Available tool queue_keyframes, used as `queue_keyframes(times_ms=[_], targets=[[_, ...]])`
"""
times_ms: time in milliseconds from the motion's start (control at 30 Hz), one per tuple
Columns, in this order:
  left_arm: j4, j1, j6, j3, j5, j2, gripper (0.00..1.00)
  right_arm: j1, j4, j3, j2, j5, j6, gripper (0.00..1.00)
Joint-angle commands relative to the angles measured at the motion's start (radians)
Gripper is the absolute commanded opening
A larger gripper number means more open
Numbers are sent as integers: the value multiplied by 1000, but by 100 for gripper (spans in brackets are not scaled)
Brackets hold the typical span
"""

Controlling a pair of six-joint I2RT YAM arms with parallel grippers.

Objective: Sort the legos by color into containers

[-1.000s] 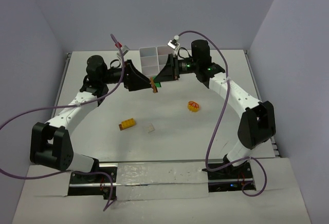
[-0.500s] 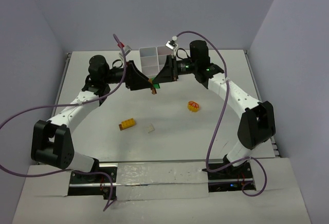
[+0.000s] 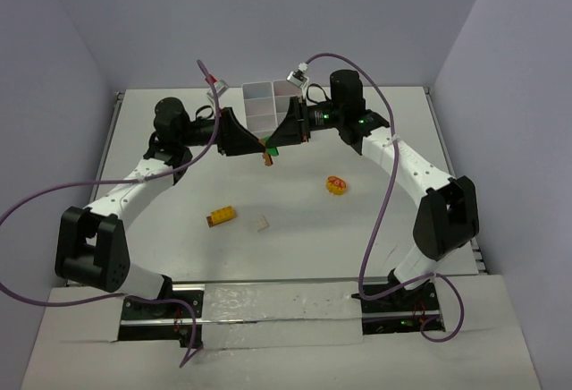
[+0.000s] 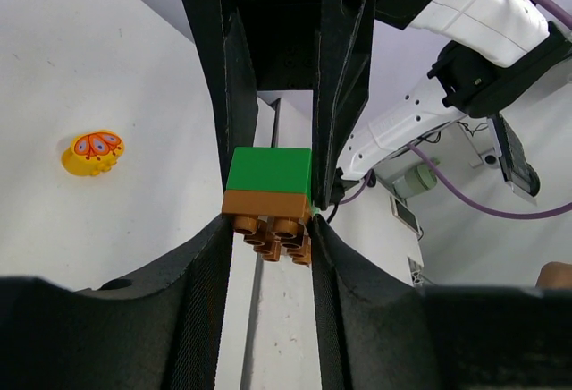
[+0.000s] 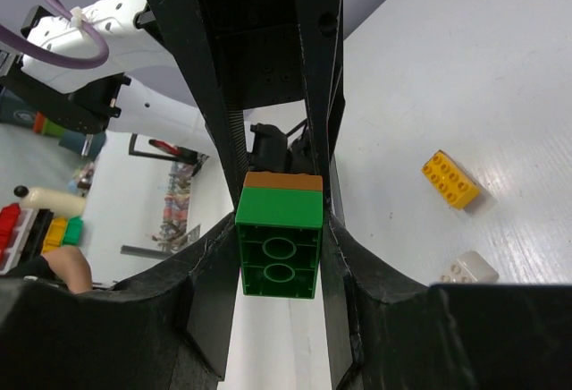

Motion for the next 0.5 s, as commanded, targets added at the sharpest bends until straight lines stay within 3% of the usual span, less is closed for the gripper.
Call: queue_keyframes(times_ms=[0, 300, 467], targets=[[93, 12, 6, 0, 45, -23, 0, -25, -22, 34, -29, 13, -24, 0], [-54, 105, 145, -18, 44, -42, 0, -129, -128, 155, 13, 7, -117, 0], [-289, 148, 358, 41, -40, -57, 0, -120, -389, 332, 97, 358, -359, 0]])
